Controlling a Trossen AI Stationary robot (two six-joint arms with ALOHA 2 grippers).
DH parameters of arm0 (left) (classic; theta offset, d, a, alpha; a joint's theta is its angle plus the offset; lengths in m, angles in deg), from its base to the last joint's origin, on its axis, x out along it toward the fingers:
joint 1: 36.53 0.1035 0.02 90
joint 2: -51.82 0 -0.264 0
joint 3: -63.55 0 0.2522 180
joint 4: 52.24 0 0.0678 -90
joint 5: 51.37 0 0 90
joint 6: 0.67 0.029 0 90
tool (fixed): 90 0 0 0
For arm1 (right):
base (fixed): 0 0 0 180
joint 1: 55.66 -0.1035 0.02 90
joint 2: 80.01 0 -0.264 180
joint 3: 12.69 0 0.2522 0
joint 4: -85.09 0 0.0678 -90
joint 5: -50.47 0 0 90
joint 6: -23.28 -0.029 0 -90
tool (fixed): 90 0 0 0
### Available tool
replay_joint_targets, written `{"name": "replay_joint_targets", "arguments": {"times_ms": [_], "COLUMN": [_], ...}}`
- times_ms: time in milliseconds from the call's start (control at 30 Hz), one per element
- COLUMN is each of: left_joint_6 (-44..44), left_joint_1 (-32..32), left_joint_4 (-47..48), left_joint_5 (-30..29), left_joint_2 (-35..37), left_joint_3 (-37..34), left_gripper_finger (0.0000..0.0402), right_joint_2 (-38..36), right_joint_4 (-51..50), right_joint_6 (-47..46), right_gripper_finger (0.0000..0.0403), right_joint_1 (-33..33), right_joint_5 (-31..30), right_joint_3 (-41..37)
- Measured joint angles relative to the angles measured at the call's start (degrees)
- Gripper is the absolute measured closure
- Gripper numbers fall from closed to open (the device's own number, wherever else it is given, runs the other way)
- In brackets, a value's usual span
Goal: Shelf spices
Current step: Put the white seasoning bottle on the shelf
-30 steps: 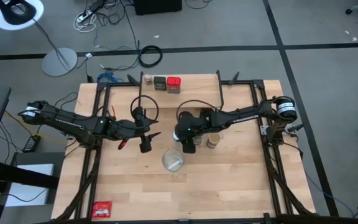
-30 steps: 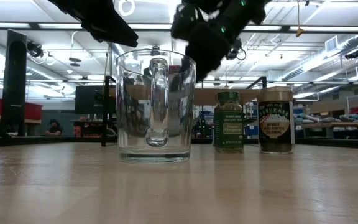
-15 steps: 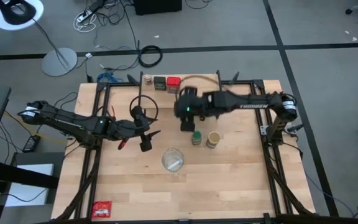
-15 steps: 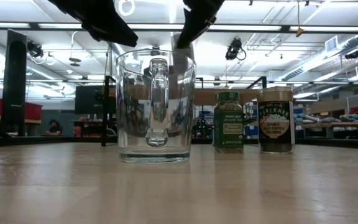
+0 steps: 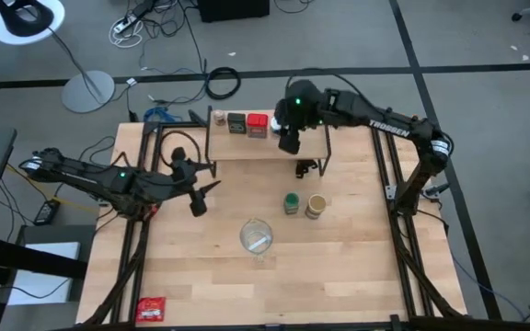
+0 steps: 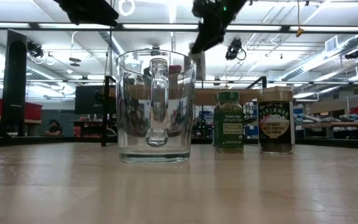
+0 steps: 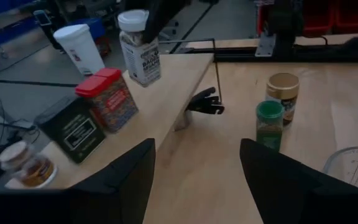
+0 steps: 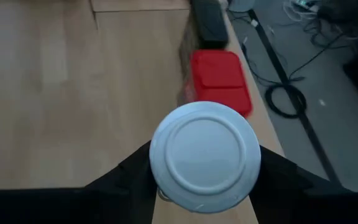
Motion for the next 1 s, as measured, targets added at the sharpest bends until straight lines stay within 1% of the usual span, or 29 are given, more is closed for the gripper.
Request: {"name": "replay_joint_targets", "arguments": {"times_ms": [133, 167, 300, 533, 733, 1000], "left_joint_6": [-2.56, -2.66, -2.59, -2.55, -2.63, -2.63], "left_joint_1": [0.0, 0.0, 0.0, 0.0, 0.07, 0.11], "left_joint_4": [1.82, 2.21, 2.75, 2.0, 1.51, 0.44], "left_joint_5": [-0.16, -0.16, -0.14, -0.11, -0.07, -0.16], "left_joint_2": [1.09, 1.09, 0.87, 0.89, 0.93, 0.91], "left_joint_3": [0.0, -0.01, -0.02, -0.02, -0.02, -0.02], "left_gripper_finger": [0.0161, 0.0161, 0.0161, 0.0161, 0.0161, 0.0161], "right_joint_2": [0.1, 0.18, 0.58, 2.17, 3.74, 4.88], "right_joint_4": [-0.17, -0.19, 2.89, 1.59, 2.06, 3.31], "right_joint_6": [1.56, 2.75, 6.43, 8.74, 11.51, 13.65], "right_gripper_finger": [0.0208, 0.0208, 0.0208, 0.0208, 0.0208, 0.0208], "right_joint_1": [5.44, 6.82, 11.21, 16.69, 17.47, 17.25], "right_joint_5": [1.2, 2.43, 11.18, 21.39, 24.94, 25.94], "right_joint_3": [-2.0, -2.09, -2.01, -2.07, -2.07, -2.03]}}
